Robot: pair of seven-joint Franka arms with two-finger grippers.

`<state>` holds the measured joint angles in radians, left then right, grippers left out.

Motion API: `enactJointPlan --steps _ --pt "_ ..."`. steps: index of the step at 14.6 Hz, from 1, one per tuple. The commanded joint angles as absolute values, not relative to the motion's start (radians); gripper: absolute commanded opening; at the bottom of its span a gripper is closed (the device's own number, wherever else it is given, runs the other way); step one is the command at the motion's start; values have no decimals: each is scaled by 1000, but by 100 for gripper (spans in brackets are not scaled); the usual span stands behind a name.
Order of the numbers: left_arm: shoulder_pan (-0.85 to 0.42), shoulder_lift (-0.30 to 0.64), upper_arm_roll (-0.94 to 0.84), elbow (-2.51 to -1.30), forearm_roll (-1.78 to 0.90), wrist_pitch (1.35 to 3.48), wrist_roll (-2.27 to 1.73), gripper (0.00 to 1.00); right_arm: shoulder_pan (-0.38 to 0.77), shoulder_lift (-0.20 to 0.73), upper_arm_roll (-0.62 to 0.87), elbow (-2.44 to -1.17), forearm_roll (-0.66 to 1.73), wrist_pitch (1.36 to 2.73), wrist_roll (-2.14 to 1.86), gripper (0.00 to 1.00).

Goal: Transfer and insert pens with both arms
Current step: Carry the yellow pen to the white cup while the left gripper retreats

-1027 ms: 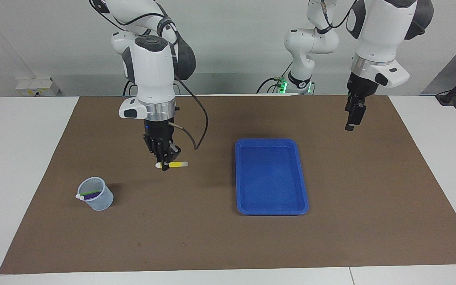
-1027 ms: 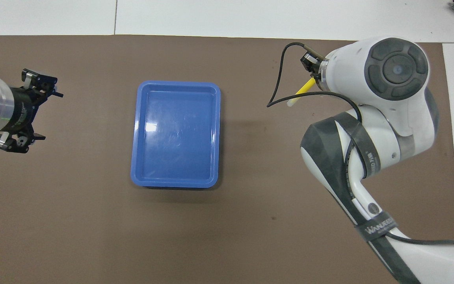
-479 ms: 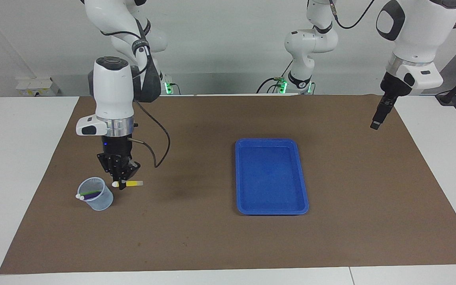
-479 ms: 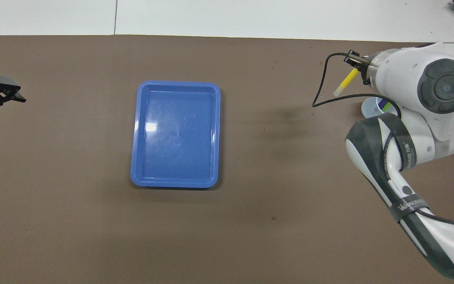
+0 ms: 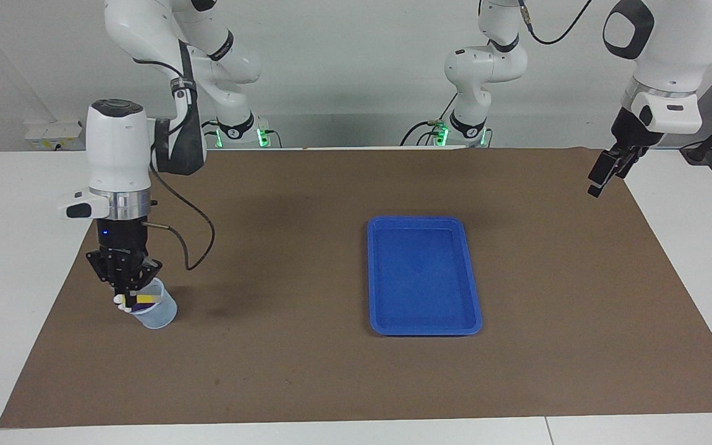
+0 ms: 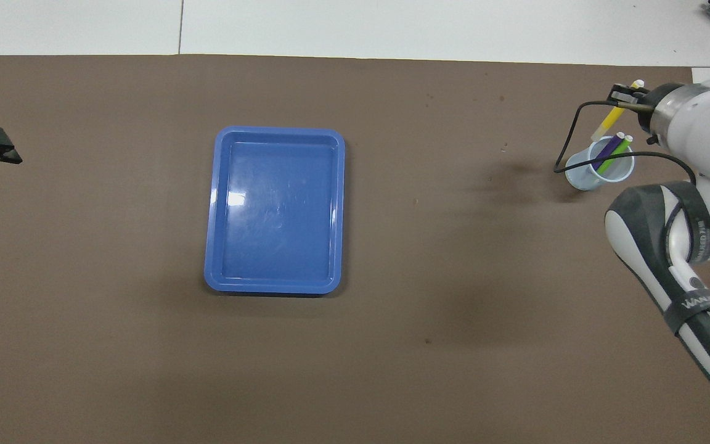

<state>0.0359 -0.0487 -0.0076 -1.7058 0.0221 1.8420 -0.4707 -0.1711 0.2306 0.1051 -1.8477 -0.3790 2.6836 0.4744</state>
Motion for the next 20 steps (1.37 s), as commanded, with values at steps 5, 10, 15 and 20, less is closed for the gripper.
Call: enactJointPlan --steps 5,10,15,20 --pt "45 77 -3 -1623 12 1841 -301 100 -235 209 120 -1953 -399 2783 436 0" --pt "26 103 41 -1606 3 1809 -167 100 -241 228 120 -1971 -399 2810 437 0" --pt "18 48 43 -1617 5 1740 -143 100 -250 245 120 -1983 -399 2841 446 0" --pt "-17 37 51 -1605 11 1687 -68 100 -252 273 120 -1996 -397 2841 449 0"
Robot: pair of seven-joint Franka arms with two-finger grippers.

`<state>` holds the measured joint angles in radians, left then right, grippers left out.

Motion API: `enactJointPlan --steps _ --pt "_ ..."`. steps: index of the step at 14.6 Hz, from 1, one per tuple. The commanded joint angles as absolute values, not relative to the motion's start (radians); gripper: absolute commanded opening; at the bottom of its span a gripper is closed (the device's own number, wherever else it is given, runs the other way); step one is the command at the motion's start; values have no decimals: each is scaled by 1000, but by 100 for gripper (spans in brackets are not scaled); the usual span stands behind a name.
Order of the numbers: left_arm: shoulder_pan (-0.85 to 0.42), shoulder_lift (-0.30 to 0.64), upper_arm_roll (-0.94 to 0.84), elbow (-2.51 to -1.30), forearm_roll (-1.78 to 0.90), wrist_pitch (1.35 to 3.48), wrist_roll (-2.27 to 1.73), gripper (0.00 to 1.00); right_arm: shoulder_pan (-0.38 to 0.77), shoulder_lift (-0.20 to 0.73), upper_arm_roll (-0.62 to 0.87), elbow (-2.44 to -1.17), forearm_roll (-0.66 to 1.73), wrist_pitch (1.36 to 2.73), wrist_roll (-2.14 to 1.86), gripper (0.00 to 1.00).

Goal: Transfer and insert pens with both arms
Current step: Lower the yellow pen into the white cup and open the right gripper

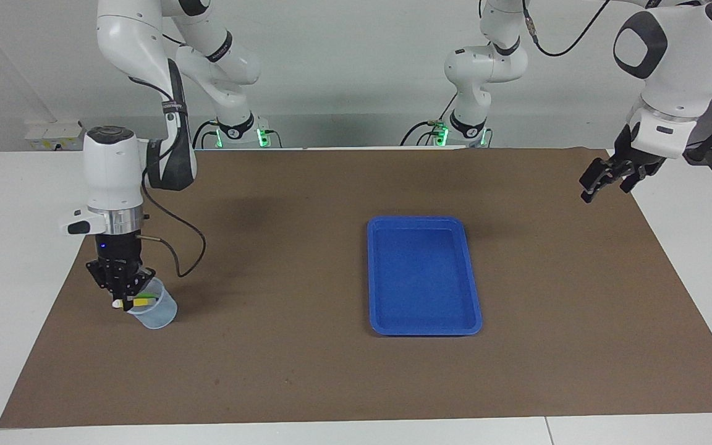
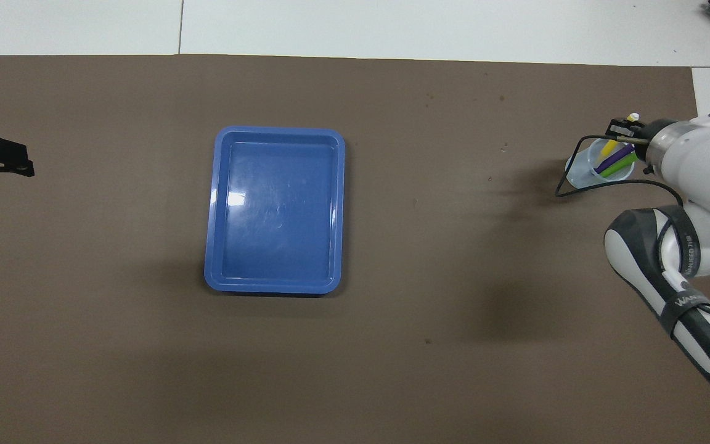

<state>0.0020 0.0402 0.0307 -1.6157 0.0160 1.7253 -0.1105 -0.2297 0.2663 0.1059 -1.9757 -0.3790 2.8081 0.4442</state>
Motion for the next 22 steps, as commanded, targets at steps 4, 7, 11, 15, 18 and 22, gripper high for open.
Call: enactJointPlan --steps 4,7,11,15,18,22 --pt "-12 38 55 -1578 -6 1623 -35 100 -247 272 120 -2005 -397 2839 456 15" --pt "-17 48 49 -1540 -6 1562 -37 100 -244 272 120 -2003 -397 2838 459 99" --pt "-9 43 46 -1546 -9 1519 -34 100 -232 255 121 -1991 -396 2777 457 99" --pt "-12 38 46 -1559 -9 1526 -28 100 -196 180 129 -1977 -380 2591 457 99" --pt "-12 38 44 -1560 -9 1529 -17 100 -135 120 129 -1976 -352 2446 457 99" --pt "-9 38 44 -1562 -29 1532 -9 100 -77 63 129 -1942 -253 2272 453 99"
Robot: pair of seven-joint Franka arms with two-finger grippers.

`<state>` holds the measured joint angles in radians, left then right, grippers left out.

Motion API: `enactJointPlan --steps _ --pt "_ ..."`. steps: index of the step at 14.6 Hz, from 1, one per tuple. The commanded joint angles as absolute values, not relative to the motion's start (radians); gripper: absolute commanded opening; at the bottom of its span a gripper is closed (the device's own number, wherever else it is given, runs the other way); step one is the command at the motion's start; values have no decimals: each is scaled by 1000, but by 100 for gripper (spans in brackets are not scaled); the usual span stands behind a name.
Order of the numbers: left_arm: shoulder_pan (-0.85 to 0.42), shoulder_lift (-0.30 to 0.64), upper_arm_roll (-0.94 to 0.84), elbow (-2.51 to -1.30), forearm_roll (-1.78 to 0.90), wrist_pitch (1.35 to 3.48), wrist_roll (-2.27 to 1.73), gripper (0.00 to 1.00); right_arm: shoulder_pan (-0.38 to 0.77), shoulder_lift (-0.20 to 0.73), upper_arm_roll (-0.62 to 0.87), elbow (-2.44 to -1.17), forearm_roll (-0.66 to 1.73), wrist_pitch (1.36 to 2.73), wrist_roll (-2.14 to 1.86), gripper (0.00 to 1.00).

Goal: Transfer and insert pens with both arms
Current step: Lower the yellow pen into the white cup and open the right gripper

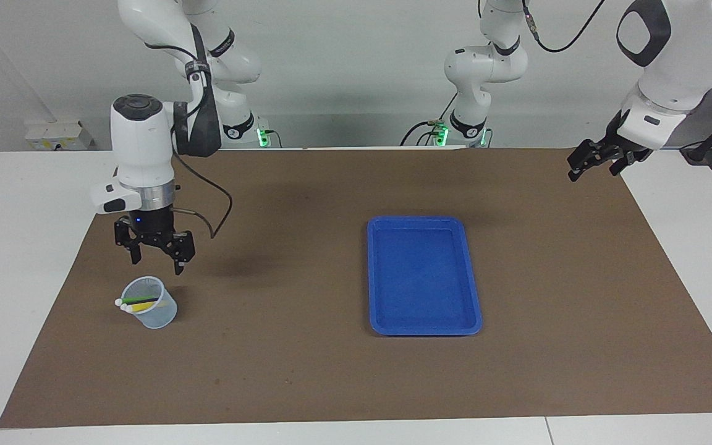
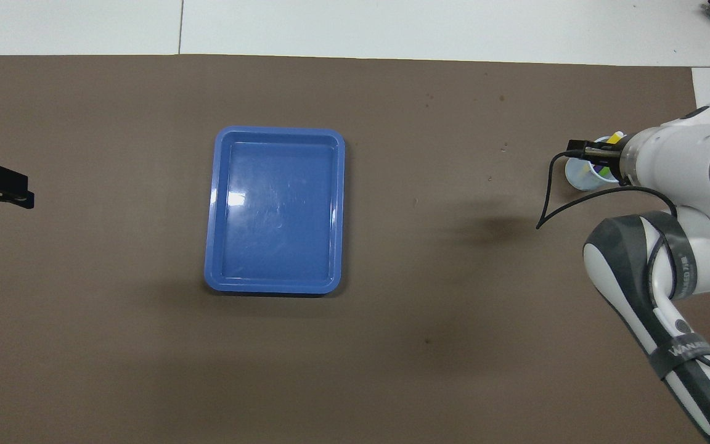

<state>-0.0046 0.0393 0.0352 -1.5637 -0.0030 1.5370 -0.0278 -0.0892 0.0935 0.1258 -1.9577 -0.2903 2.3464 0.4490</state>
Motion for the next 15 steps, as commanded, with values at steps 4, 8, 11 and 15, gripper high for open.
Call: enactJointPlan --steps 4,8,11,15 --pt "-6 38 46 -1557 -31 1534 -9 100 -45 2 130 -1919 -152 2139 440 100" --pt "-2 34 46 -1555 -29 1534 -9 100 -44 -20 141 -1833 -123 1961 367 100" --pt "0 26 46 -1562 -29 1537 -9 100 -44 -20 143 -1748 -57 1800 350 100" --pt "0 25 46 -1562 -29 1546 -11 100 -48 -20 141 -1646 -46 1623 250 100"
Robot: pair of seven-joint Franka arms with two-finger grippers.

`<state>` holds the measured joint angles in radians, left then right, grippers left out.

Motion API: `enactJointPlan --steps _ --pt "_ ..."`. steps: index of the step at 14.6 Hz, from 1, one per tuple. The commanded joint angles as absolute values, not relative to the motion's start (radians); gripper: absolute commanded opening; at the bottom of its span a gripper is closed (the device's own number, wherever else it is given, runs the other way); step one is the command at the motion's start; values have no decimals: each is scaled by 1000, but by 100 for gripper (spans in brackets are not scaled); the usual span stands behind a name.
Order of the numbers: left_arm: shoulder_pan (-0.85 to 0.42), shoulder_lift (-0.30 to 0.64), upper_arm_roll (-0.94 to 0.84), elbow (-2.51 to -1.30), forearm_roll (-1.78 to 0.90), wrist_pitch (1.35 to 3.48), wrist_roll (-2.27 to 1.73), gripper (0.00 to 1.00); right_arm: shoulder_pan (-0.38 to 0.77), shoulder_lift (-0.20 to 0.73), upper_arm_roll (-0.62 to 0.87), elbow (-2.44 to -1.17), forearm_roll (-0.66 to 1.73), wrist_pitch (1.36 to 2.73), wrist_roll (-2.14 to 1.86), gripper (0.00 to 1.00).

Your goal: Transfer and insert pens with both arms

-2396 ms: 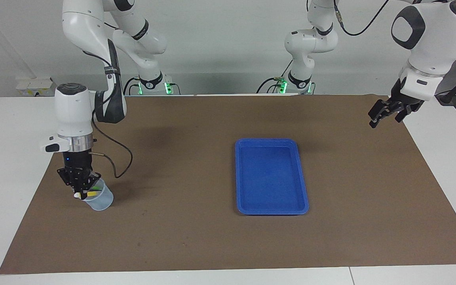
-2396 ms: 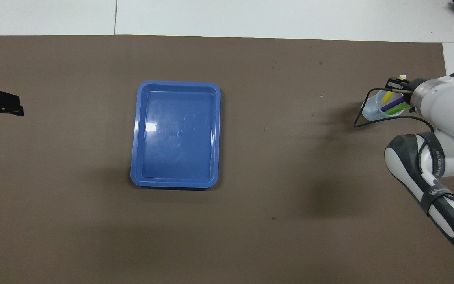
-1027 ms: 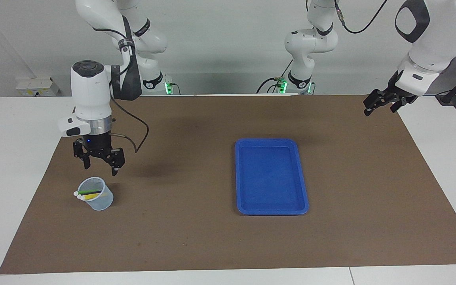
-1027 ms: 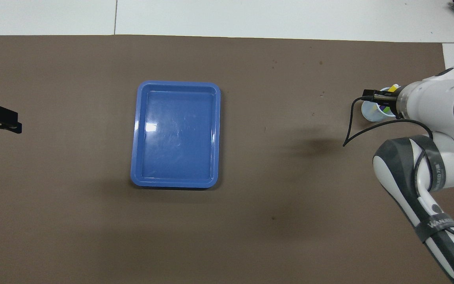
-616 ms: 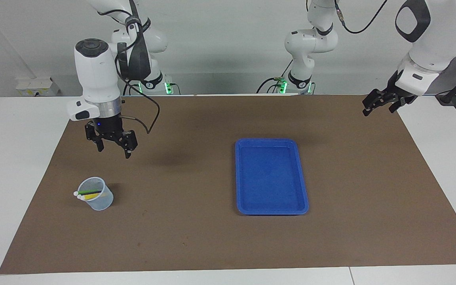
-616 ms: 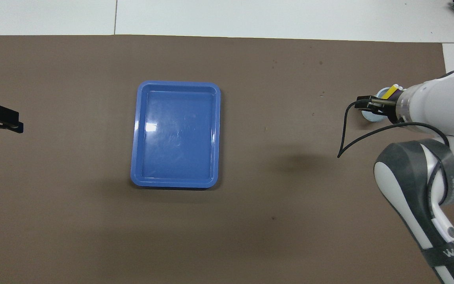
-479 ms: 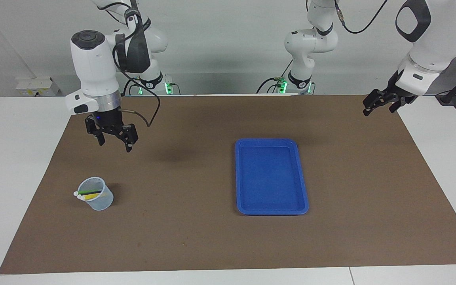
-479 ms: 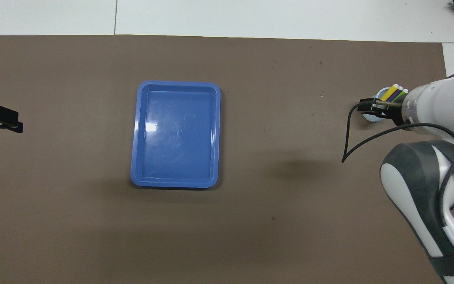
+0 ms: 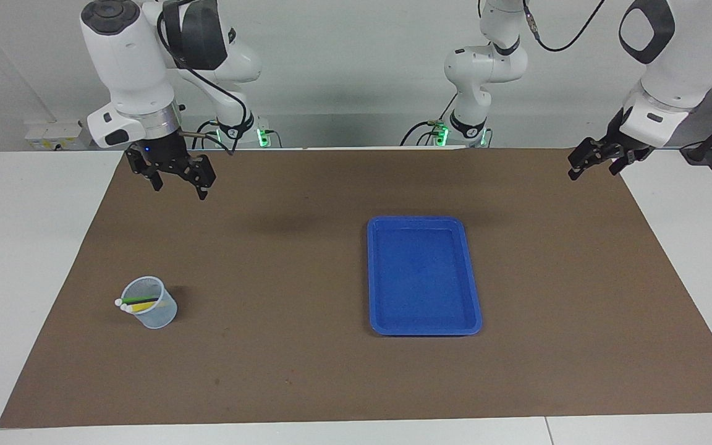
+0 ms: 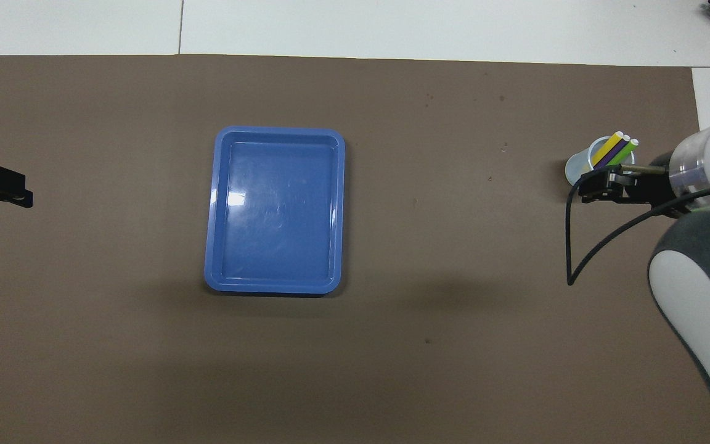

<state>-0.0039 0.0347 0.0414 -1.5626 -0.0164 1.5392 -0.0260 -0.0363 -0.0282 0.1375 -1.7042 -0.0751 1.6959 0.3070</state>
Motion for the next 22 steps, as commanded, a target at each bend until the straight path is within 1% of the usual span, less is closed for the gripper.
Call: enactJointPlan --steps 1,3,8,10,11,14,22 --pt "0 25 46 -1562 -31 1546 -11 100 -49 -20 141 -1622 -43 1582 250 100" --pt "2 25 48 -1563 -29 1546 -11 100 -54 -17 141 -1577 -41 1522 250 100" --pt "2 25 48 -1563 -31 1546 -11 100 -43 -18 118 -1540 -20 1442 247 100" --pt "2 23 48 -1562 -29 1545 -9 100 10 -11 50 -1471 -2 1390 247 100" --pt "2 25 48 -1562 -29 1545 -9 100 32 -9 14 -1463 6 1385 245 100" --pt "2 25 48 -1560 -29 1546 -11 100 70 -6 -18 -1466 23 1390 245 100" --pt "0 25 48 -1552 -20 1546 -11 100 74 -6 -15 -1497 5 1400 242 100"
